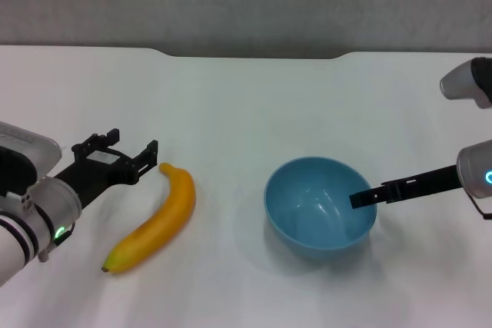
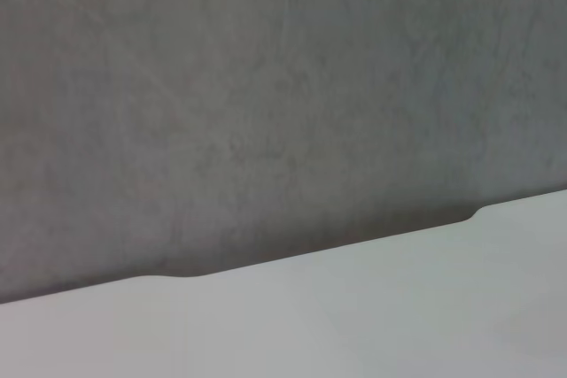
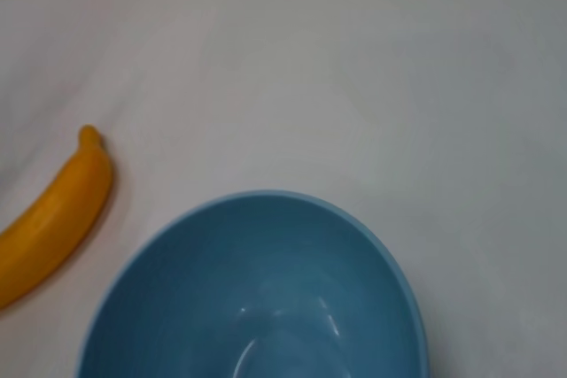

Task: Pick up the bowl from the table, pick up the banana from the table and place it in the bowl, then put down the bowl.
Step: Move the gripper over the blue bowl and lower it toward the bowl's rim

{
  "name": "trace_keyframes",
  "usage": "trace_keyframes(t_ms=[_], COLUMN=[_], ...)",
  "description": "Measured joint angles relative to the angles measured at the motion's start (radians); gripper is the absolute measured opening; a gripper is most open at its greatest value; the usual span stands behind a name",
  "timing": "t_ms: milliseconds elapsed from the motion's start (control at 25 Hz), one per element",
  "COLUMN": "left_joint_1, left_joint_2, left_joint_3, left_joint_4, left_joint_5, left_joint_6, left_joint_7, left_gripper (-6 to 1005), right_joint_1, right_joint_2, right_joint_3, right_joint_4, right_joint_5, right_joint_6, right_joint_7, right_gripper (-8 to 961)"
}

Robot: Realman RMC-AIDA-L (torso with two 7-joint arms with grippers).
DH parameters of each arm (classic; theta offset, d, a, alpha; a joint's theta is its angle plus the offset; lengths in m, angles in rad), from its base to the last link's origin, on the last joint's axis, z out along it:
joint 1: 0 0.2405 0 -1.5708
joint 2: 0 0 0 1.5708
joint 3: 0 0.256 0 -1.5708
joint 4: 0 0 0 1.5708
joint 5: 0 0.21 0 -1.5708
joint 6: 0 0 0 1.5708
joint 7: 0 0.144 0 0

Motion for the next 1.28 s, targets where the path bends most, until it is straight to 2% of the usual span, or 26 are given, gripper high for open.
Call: trace_keyframes(t_ms=[240,480,1280], left_joint_1=[0.0,0.0,0.001], left_joint_2=[0.001,0.0,-0.002], left_joint_3=[0.003,0.003,0.004], left_joint_4=[-0.001,0.0,0.001], left_joint_5=[0.0,0.0,0.0], left_joint_6=[0.0,0.001,0.0], left_joint_7=[-0.002,-0.004,-0.006], left_gripper=[753,752,749], right_joint_1=[-0.001,0.003,0.025], right_joint_2=[0.006,0.008,0.009], right_joint_3=[-0.003,-0.043,-0.108], right_joint_4=[0.021,0.07,0.094], right_joint_5=[0.01,0.108,0.108], right_joint_6=[0.049,0.068,0.151], right_joint_7=[-0.023,-0.075,-0.077], right_gripper=[849,848,827])
